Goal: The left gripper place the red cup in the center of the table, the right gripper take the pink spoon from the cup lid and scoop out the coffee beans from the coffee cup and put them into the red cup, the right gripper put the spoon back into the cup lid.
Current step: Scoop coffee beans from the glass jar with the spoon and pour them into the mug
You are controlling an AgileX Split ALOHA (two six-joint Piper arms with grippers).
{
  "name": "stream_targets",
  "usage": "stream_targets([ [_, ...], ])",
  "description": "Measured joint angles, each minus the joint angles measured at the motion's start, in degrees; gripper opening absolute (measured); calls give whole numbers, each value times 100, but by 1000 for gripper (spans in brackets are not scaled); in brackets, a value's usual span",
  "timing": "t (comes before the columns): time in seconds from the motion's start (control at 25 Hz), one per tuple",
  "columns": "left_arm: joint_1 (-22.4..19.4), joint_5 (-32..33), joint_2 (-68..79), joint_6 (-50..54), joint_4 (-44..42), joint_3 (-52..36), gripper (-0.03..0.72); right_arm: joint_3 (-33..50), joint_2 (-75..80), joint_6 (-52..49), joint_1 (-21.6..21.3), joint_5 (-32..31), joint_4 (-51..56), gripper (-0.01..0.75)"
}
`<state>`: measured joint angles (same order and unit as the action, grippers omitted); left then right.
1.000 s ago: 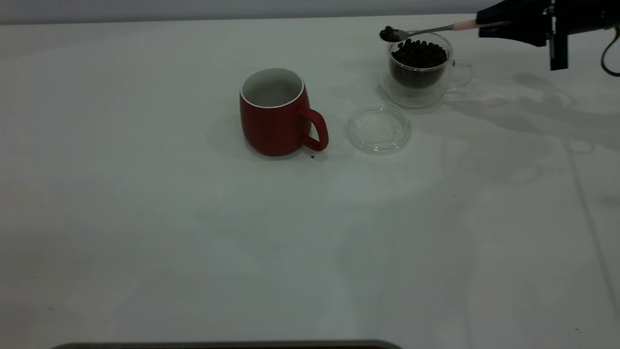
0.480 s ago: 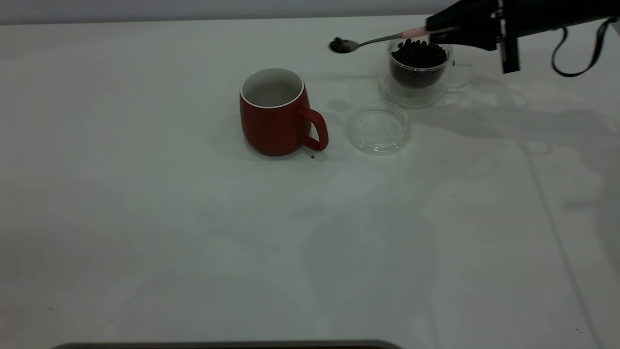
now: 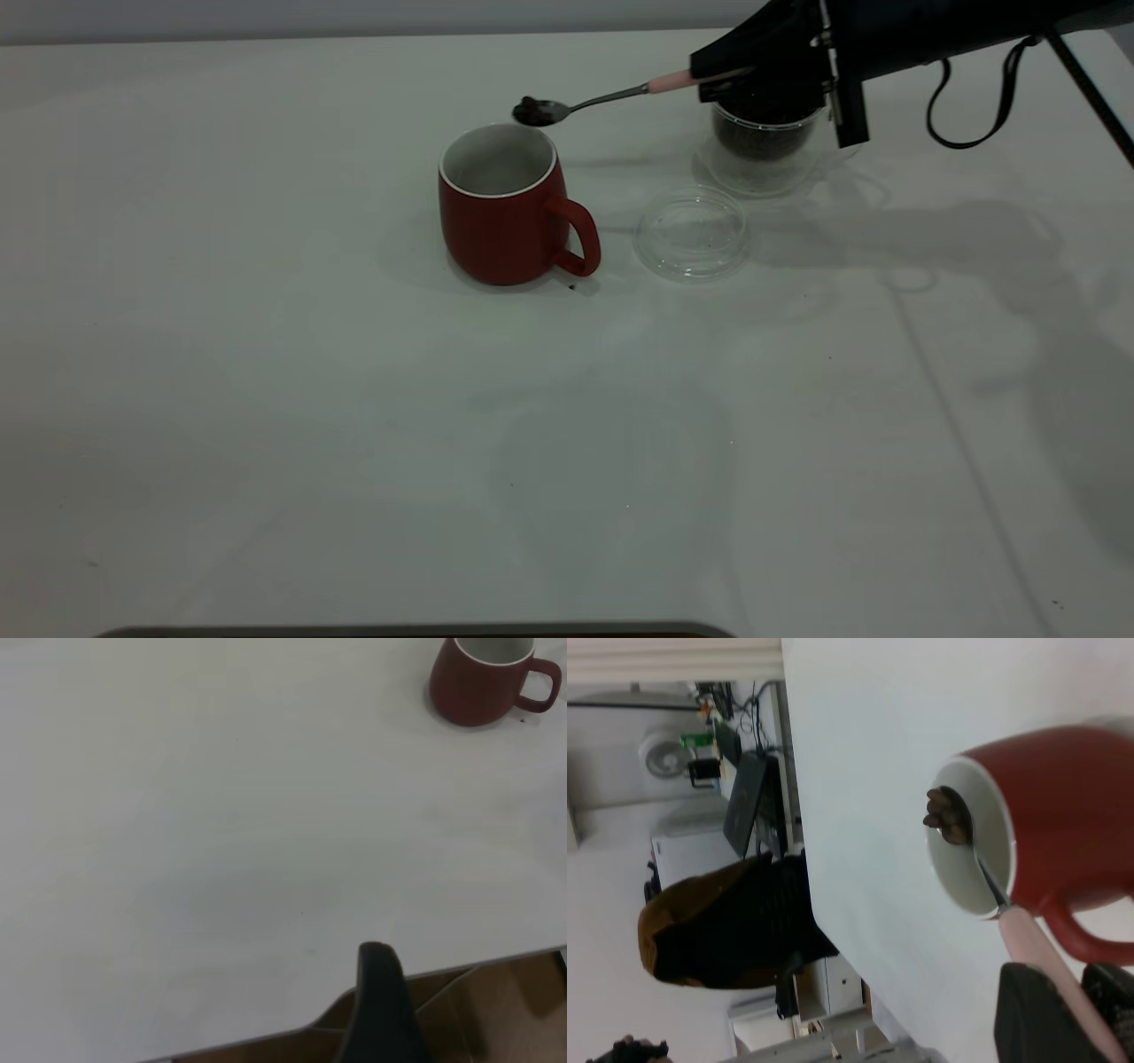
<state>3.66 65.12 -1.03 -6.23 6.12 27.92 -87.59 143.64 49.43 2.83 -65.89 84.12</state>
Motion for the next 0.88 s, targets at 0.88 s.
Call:
stream_targets([
  [0.88, 0, 0, 0, 0, 0, 0, 586, 0, 0, 2771, 229, 302, -16, 112],
])
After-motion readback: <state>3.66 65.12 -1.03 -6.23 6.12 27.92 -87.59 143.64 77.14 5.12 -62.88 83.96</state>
